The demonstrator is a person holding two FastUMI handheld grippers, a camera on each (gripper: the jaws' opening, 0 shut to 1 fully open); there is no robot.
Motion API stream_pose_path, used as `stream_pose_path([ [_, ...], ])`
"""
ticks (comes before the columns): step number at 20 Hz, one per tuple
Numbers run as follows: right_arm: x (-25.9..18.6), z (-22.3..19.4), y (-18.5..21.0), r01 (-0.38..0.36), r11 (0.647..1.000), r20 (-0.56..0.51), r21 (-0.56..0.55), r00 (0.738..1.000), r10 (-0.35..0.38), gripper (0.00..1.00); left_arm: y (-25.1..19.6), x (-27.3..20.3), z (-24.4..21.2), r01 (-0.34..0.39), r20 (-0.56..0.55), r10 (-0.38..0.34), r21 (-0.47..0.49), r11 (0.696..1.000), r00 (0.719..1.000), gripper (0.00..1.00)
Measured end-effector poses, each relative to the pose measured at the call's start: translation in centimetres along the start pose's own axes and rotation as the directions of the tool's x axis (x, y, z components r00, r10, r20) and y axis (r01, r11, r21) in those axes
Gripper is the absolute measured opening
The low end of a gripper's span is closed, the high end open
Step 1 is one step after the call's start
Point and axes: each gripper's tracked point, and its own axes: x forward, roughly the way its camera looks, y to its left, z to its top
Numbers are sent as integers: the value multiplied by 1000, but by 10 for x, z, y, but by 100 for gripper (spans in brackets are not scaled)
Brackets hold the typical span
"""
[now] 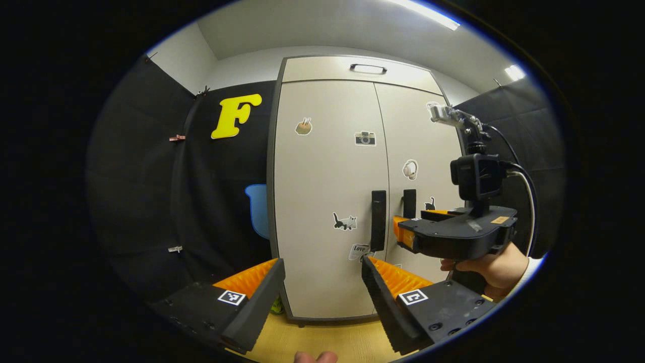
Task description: Open the right door of the double-door shoe cabinet with the right hand, and open the left door with the left hand.
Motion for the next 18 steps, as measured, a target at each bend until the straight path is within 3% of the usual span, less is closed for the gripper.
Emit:
stream_pose_path([
  [1,6,-2,-3,20,1000,-2,4,1000,-20,71,3,2,-1,-2,-1,2,-1,1000,1000,94],
  [2,13,-3,-3,26,1000,-1,15,1000,-26,58,5,3,-2,-5,0,5,-3,1000,1000,94],
  [4,19,-2,-7,51,998,1,35,999,-51,51,9,6,-2,-10,2,10,-6,1000,1000,94],
  [8,21,-4,-9,79,994,-30,80,997,-77,50,16,10,-5,-20,1,20,-9,1000,1000,94],
  [9,30,-6,-10,81,995,-23,65,997,-80,36,18,10,-6,-23,-2,23,-11,1000,1000,94],
  [11,30,-7,-10,73,997,-4,27,997,-73,36,20,10,-9,-28,-8,28,-18,999,1000,94],
  [14,30,-7,-10,56,998,-1,35,998,-56,26,24,8,-12,-35,-11,35,-22,999,999,94],
  [18,30,-5,-12,86,993,-1,75,996,-86,26,26,1,-10,-44,-4,44,-21,999,999,94],
])
